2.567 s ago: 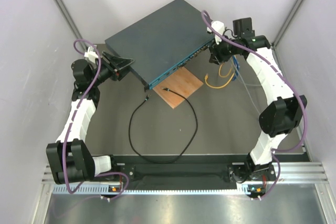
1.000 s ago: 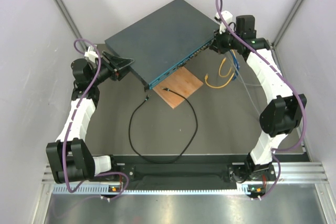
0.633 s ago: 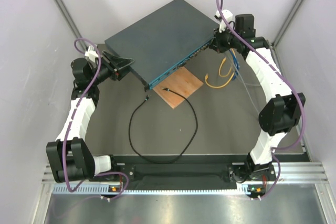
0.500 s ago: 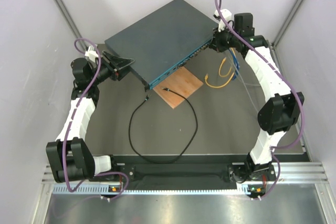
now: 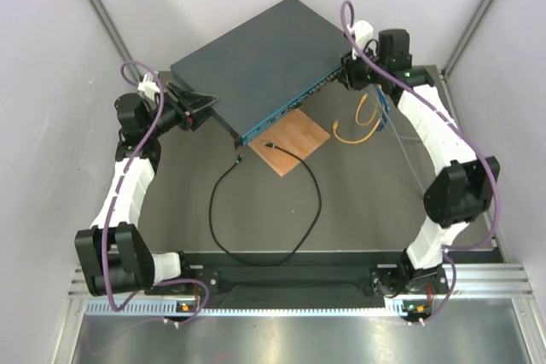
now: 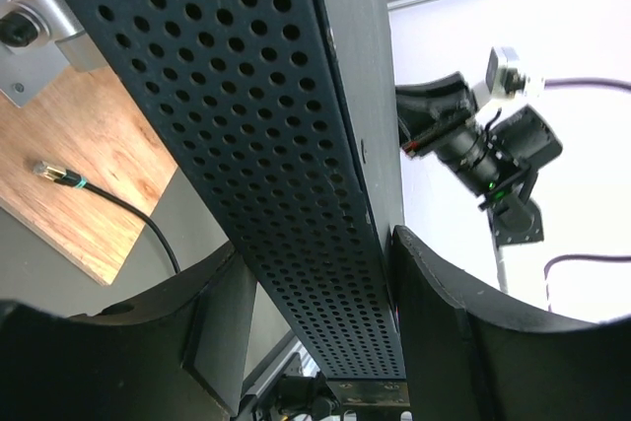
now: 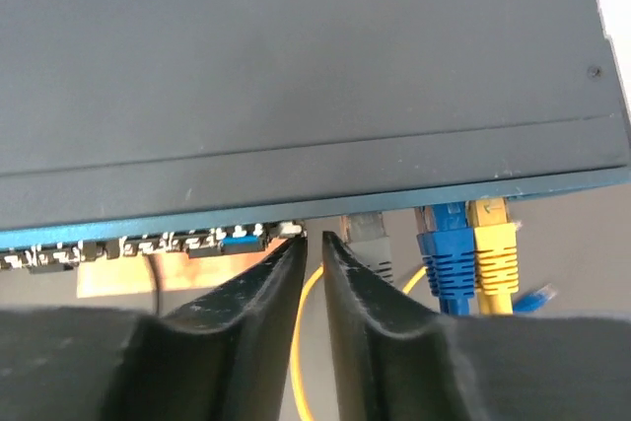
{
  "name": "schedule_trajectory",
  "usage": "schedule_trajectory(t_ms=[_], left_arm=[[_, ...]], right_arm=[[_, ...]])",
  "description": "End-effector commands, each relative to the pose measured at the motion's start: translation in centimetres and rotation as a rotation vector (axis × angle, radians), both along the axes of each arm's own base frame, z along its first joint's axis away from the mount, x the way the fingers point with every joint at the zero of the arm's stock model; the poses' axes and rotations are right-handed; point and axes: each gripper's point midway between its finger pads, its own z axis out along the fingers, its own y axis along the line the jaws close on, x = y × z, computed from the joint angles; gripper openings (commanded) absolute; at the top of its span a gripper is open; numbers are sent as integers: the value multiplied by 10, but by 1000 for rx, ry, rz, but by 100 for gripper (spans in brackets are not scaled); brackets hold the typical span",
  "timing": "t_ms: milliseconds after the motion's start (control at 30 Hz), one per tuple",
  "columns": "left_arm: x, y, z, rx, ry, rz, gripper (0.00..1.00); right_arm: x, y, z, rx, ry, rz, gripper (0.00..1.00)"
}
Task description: Insert the plug into the switch port
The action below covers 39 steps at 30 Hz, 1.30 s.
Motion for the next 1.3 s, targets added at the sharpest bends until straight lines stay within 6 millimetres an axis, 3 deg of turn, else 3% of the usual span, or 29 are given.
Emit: schedule_trajectory(t_ms=[0,133,167,267,600,700,733,800,833,900,933,1033,1100,1133,1267], left_arm=[[26,13,23,81,-189,97,32],[23,19,36,46,-226,119,55],[23,21,38,37,-227,125,57],[22,23,46,35,-251,139,63],[14,29,60,50,-295,156,69],[13,31,62,58,-308,164,69],[13,31,62,60,-310,165,69],[12,32,62,65,-313,170,70],[13,34,62,66,-312,176,70],[14,35,61,66,-309,179,73],[13,35,60,67,-308,178,74],[15,38,58,73,-307,190,79],[16,39,58,73,-304,193,80],[16,39,57,76,-301,191,80],[17,41,54,85,-296,194,80]], right_arm=[[-33,32,75,80,-253,153,41],[-70,15,82,55,-286,151,52],[-77,13,67,44,-258,159,53],[-99,10,49,36,-206,176,56],[-142,14,-24,109,9,216,50],[-147,16,-53,137,68,203,49],[-153,16,-71,144,110,202,49],[-151,21,-81,149,101,203,47],[-153,20,-100,141,133,184,47],[-147,25,-108,138,106,177,47],[-145,24,-123,126,117,156,47],[-134,32,-135,138,84,130,47],[-127,43,-132,158,32,132,47],[-124,44,-143,157,49,108,46],[-124,65,-155,162,20,124,46]])
